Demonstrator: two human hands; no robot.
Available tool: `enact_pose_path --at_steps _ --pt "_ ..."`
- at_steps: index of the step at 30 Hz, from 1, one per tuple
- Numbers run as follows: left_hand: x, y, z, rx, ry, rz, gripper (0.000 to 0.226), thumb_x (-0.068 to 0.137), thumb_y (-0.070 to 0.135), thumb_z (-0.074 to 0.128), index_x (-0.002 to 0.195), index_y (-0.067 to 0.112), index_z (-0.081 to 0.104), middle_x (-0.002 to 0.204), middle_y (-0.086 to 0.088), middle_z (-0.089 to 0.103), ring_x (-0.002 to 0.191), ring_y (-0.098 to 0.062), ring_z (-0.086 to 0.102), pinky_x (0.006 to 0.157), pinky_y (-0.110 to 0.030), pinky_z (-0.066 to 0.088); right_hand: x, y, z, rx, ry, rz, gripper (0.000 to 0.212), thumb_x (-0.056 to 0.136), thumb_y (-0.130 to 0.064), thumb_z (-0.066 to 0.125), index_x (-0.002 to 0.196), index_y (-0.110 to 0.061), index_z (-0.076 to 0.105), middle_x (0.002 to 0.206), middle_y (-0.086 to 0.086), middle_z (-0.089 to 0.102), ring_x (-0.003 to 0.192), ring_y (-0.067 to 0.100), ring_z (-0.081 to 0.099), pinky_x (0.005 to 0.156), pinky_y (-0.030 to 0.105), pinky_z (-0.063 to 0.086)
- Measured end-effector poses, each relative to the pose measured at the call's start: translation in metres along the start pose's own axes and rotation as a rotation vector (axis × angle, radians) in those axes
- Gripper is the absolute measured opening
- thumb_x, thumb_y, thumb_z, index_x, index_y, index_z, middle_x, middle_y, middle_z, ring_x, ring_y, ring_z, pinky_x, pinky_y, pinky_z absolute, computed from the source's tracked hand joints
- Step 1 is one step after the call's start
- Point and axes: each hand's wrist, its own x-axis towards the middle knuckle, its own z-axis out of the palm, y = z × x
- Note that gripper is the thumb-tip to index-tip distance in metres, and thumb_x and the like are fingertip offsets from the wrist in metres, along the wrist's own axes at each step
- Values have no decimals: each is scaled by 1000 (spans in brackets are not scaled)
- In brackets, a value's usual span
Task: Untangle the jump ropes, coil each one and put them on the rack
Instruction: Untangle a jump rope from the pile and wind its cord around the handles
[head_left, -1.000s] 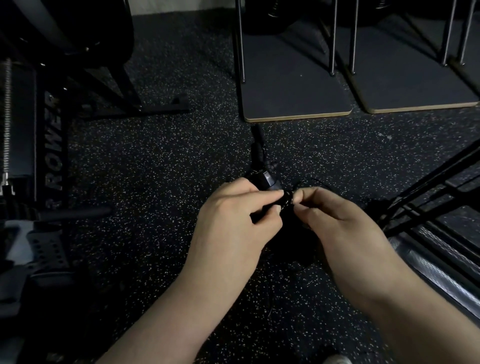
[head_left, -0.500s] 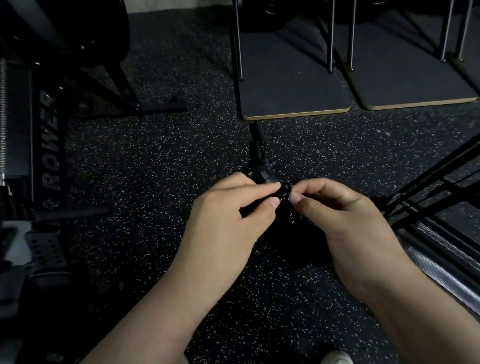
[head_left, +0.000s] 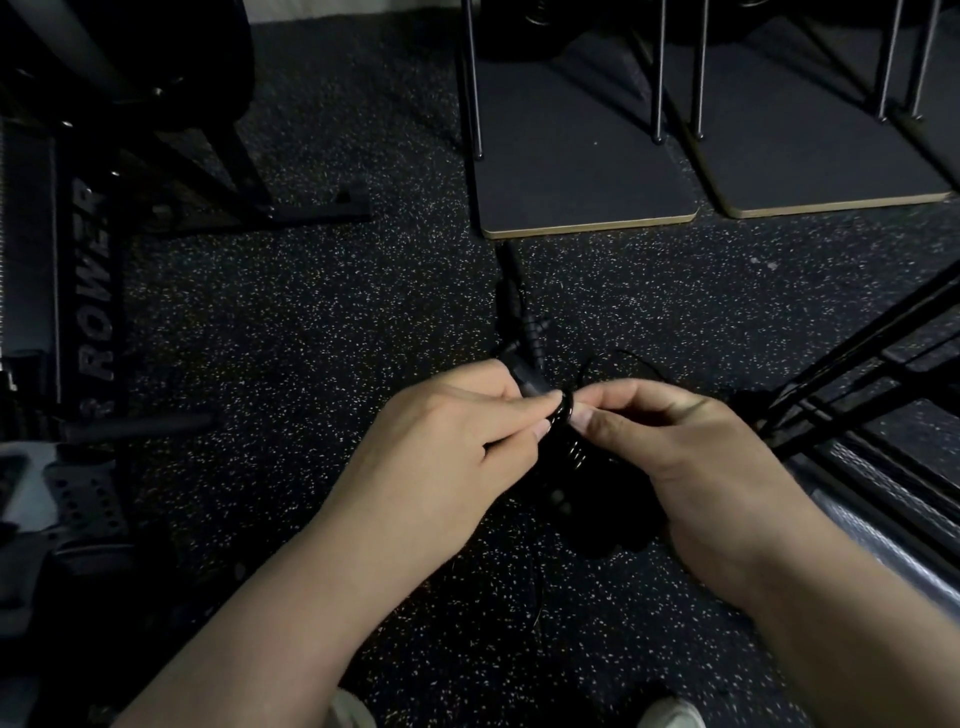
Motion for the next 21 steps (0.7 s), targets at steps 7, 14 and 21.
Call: enact_pose_path --at_steps 7,14,21 --pt "0 2 -7 31 -118 -27 21 97 31 61 102 30 81 80 11 57 66 -11 56 55 -29 43 2 4 -1 -19 -19 78 12 73 -20 81 84 -15 80 78 16 73 62 23 68 49 29 54" --pt "-3 5 -9 132 -277 -28 26 102 32 55 91 23 77 81 7 56 69 -10 54 54 -23 39 -1 4 -1 48 -66 254 12 89 -11 72 98 -3 73 74 21 69 52 30 65 45 33 55" --pt "-6 -8 2 117 -196 81 17 100 25 64 98 20 81 85 13 65 78 -9 63 66 -25 51 3 4 -9 -66 -89 268 16 90 -15 74 102 -4 74 84 19 72 62 29 65 54 33 56"
